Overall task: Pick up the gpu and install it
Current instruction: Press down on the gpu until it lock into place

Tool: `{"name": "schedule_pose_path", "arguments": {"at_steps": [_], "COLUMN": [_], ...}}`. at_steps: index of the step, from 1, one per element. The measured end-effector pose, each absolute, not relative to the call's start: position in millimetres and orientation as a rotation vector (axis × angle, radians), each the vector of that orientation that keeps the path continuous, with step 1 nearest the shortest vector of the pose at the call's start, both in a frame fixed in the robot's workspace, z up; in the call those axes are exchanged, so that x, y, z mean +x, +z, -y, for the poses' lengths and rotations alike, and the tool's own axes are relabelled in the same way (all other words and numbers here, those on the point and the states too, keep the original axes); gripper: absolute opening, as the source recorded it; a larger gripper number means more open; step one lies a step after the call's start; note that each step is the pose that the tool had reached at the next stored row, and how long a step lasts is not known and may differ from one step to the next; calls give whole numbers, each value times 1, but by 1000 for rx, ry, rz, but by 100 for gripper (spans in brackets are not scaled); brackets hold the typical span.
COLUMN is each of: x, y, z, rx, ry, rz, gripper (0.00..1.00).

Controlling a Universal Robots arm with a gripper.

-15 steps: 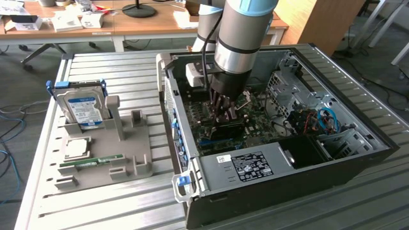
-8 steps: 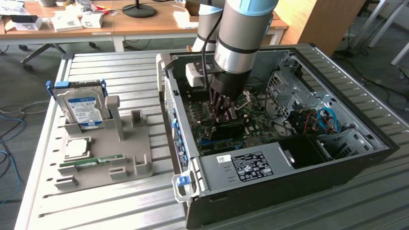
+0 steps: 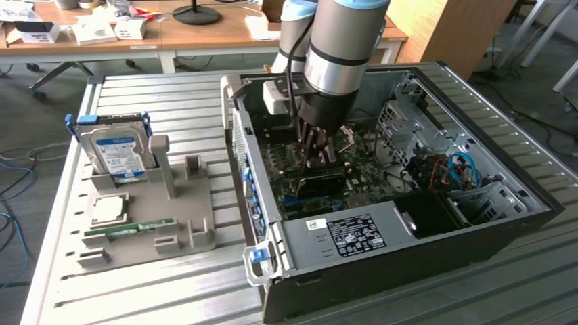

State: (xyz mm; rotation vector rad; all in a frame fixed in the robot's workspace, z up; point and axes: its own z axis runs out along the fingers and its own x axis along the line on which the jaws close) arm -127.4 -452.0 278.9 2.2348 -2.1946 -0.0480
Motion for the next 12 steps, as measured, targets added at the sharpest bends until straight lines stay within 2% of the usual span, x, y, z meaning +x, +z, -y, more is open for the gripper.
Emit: {"name": "schedule_pose_path", "arguments": {"at_steps": [12], "x": [-127], "y": [292], "z": [452], "rx": [2235], "ry": [-48], "rz": [2195], "gripper": [11]}}
